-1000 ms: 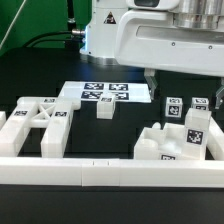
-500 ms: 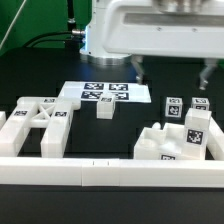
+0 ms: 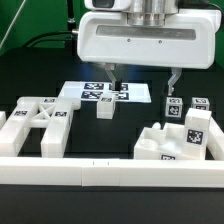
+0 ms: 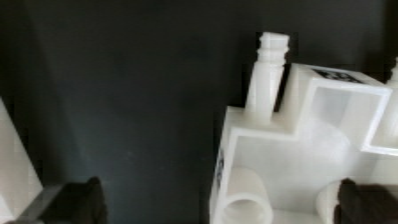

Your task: Assemble chair

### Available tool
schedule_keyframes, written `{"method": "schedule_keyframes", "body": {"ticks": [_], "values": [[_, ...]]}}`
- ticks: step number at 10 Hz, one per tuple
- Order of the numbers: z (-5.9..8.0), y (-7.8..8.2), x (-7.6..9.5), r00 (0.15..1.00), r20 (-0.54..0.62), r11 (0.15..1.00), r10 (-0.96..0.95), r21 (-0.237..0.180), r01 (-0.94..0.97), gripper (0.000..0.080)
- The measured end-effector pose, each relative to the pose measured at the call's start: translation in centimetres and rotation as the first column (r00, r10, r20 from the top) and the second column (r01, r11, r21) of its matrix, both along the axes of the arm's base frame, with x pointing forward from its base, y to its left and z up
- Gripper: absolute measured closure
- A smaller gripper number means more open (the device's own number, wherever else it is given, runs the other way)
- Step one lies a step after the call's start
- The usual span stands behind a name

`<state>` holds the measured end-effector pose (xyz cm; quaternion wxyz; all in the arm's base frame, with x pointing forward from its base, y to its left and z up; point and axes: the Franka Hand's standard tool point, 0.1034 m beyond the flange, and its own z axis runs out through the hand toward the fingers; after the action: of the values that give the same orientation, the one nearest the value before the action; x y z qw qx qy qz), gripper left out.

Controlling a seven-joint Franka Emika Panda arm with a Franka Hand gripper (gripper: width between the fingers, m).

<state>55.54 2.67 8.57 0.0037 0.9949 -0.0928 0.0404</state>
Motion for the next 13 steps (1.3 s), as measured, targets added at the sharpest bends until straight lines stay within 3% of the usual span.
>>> {"method": "schedule_keyframes", "body": {"ticks": [2,5,6,9,13], "values": [[-0.3,-1.2,-0.8,0.998,-0.007,0.998,-0.055,0.02,0.055,0.0151],[-3.3,-5.2,-4.9,0.998,-0.027,0.998,-0.055,0.02,0.055,0.0151],[-4.1,-5.6,-5.7,0.999,-0.018,0.999,-0.051,0.006,0.051,0.0151],[-4.0,-5.2,-5.5,0.997,-0.055,0.999,-0.047,0.021,0.048,0.0151],[-4.6,-5.8,-6.9,0.958,-0.281,0.996,0.048,0.088,-0.024,0.0151]]}}
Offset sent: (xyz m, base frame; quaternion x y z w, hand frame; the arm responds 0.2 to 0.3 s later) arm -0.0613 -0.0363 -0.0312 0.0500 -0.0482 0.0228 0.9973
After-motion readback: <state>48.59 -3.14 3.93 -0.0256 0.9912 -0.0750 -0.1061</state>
